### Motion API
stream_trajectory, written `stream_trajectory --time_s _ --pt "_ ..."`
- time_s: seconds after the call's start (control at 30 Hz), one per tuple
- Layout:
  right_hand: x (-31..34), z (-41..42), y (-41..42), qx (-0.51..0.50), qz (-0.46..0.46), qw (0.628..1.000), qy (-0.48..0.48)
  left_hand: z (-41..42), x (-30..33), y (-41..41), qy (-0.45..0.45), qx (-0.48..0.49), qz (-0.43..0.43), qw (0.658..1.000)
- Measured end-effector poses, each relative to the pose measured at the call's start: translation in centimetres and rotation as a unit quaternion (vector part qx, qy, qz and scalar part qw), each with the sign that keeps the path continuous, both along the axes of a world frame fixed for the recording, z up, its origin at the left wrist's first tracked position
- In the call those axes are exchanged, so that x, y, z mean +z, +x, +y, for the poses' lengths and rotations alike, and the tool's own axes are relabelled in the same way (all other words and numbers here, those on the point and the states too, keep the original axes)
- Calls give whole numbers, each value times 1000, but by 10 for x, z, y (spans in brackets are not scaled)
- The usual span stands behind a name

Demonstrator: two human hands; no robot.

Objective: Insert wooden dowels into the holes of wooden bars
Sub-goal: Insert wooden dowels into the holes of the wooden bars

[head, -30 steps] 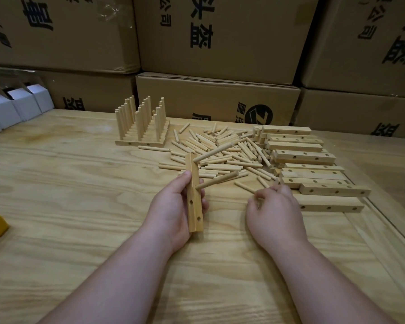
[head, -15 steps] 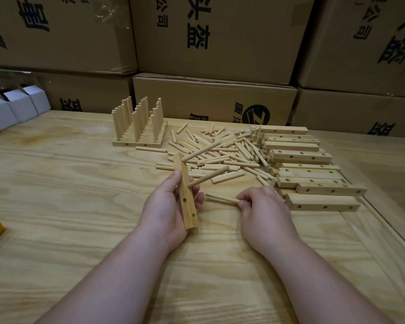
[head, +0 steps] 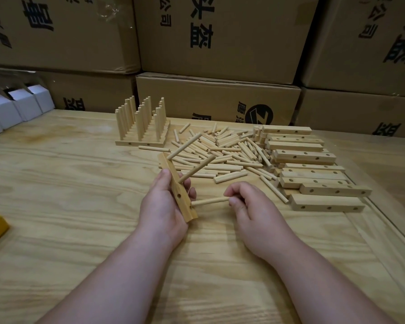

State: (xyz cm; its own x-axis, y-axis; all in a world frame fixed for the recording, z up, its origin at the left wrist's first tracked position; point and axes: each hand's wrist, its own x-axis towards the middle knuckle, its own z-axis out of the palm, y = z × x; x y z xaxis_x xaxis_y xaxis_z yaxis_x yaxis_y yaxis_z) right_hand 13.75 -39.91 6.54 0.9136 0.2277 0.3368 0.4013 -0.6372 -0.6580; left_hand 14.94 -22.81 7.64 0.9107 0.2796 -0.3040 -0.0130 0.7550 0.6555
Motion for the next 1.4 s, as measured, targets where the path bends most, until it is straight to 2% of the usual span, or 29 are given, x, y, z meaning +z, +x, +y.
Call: stream_trajectory --time_s 0.27,0.43,0.73,0.87,1.03,1.13,1.4 --pt "6 2 -4 22 -60 998 5 2 -7 3 19 25 -20 999" --pt "8 1 -5 39 -66 997 29 0 -7 4 20 15 -42 999" --pt "10 -2 -8 32 12 997 67 -1 -6 1 23 -10 -59 998" --pt "11 -4 -6 14 96 986 139 -3 -7 0 36 -23 -49 998" --pt "12 0 -7 27 102 972 212 -6 -7 0 34 -34 -46 998" --pt "9 1 -7 36 122 973 192 -7 -5 0 20 -40 -58 997" --pt "7 5 -7 12 96 988 122 -7 -4 -4 2 -61 -80 995"
